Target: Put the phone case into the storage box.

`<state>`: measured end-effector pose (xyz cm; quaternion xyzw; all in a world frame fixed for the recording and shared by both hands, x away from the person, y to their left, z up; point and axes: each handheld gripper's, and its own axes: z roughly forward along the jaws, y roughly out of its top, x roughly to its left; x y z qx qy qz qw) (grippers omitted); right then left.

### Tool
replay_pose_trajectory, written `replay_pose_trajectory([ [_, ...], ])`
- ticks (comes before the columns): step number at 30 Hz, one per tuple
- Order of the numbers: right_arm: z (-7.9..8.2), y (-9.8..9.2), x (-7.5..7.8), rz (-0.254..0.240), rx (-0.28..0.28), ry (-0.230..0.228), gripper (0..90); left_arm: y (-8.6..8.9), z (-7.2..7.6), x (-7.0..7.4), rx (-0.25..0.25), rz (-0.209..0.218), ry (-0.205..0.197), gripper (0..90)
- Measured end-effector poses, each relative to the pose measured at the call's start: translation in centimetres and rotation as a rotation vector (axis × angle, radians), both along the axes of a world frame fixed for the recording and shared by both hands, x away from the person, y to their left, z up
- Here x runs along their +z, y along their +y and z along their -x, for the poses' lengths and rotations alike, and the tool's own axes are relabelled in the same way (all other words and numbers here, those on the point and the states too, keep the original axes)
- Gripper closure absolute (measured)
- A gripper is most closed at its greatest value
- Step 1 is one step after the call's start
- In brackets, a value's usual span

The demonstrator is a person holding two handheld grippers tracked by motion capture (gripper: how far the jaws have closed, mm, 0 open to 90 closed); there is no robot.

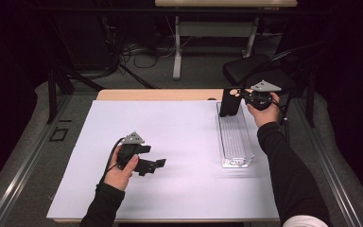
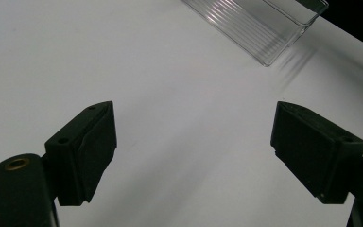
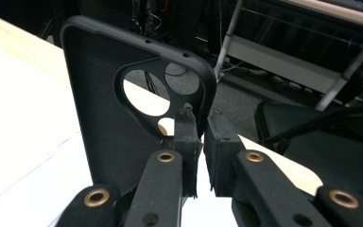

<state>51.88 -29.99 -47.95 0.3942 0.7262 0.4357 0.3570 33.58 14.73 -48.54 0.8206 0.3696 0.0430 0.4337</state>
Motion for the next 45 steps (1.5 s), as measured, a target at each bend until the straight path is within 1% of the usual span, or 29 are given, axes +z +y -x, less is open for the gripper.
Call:
replay_pose_trajectory([
  [6, -0.1, 0.4, 0.0, -0.030, -0.050, 0.012, 84.5, -0.1, 0.0, -0.1, -0.007, -0.005, -0.001, 15.8],
  [9, -0.2, 0.6, -0.1, -0.044, -0.067, 0.012, 84.4, -0.2, 0.0, -0.2, -0.007, -0.004, 0.005, 15.8],
  [16, -0.4, 0.7, -0.6, -0.037, -0.076, 0.023, 81.7, -0.2, 0.0, -0.2, -0.004, -0.004, 0.007, 15.8],
  [21, -0.4, 0.7, -1.1, -0.051, -0.073, 0.044, 76.0, -0.2, 0.0, -0.2, -0.007, -0.007, 0.008, 15.8],
  [23, -0.4, 0.6, -1.1, -0.065, -0.071, 0.048, 74.5, -0.2, 0.0, -0.3, -0.005, -0.006, 0.008, 15.8],
  [27, -0.4, 0.6, -1.1, -0.069, -0.066, 0.057, 70.3, -0.2, 0.0, -0.3, -0.007, -0.007, 0.014, 15.8],
  [32, -0.4, 0.7, -1.1, -0.082, -0.064, 0.062, 64.1, -0.2, 0.0, -0.3, -0.009, -0.008, 0.011, 15.8],
  [36, -0.3, 0.7, -1.1, -0.104, -0.066, 0.061, 57.2, -0.2, 0.0, -0.3, -0.007, -0.007, 0.013, 15.8],
  [38, -0.2, 0.7, -1.1, -0.119, -0.065, 0.072, 51.9, -0.2, 0.0, -0.3, -0.006, -0.008, 0.013, 15.8],
  [39, -0.1, 0.8, -1.1, -0.115, -0.067, 0.078, 50.5, -0.2, 0.0, -0.3, -0.006, -0.007, 0.013, 15.8],
  [40, 0.0, 0.8, -1.1, -0.109, -0.066, 0.079, 51.6, -0.2, 0.0, -0.3, -0.006, -0.007, 0.013, 15.8],
  [41, 0.0, 0.8, -1.1, -0.115, -0.061, 0.087, 50.7, -0.2, 0.0, -0.3, -0.005, -0.007, 0.014, 15.8],
  [43, 0.2, 0.8, -1.0, -0.108, -0.062, 0.111, 48.7, -0.2, 0.0, -0.3, -0.006, -0.009, 0.012, 15.8],
  [44, 0.4, 0.8, -1.0, -0.095, -0.067, 0.125, 47.8, -0.3, 0.0, -0.3, -0.006, -0.006, 0.011, 15.8],
  [45, 0.5, 0.8, -0.9, -0.084, -0.073, 0.126, 47.3, -0.3, 0.0, -0.2, -0.005, -0.006, 0.010, 15.8],
])
